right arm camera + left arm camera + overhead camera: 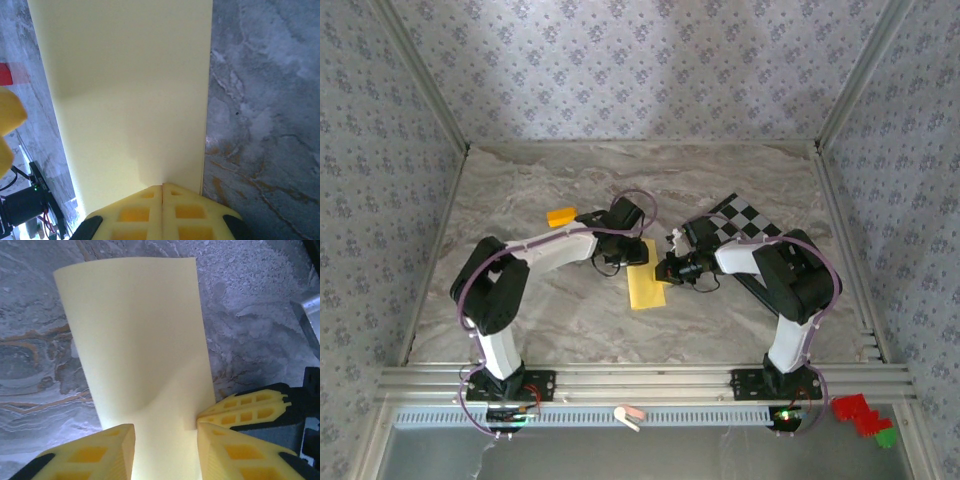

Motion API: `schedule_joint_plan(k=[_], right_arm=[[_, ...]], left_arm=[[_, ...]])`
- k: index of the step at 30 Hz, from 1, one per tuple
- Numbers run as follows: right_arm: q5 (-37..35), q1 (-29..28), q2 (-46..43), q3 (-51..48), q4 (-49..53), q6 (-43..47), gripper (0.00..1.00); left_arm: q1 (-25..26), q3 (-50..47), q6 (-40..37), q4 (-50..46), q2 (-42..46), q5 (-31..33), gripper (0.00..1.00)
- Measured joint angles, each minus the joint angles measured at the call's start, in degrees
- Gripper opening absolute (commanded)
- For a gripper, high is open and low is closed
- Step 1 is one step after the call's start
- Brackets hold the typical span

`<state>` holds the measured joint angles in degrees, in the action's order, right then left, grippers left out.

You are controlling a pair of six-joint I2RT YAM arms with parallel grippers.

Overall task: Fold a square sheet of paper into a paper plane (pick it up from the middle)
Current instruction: Hold the square sheet of paper at the center of the table, then first fold the square sheet of paper in half at the center of the table.

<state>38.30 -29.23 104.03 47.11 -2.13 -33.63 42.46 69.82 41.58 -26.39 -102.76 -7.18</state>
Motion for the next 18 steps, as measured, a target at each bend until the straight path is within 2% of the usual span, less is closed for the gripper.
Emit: schedule_joint_plan(k=[6,18], right_arm=[[-0.09,0.00,-0.04,-0.04,0.00,0.00,0.00],[-0.63,0.00,-0.35,-0.37,-0.04,0.02,0.00]], left_arm=[[-0.94,0.00,-0.17,1.07,-2.34,-1.64,0.29],[-3.58,-3.91,0.46,7.19,-3.61,-6.51,0.32]])
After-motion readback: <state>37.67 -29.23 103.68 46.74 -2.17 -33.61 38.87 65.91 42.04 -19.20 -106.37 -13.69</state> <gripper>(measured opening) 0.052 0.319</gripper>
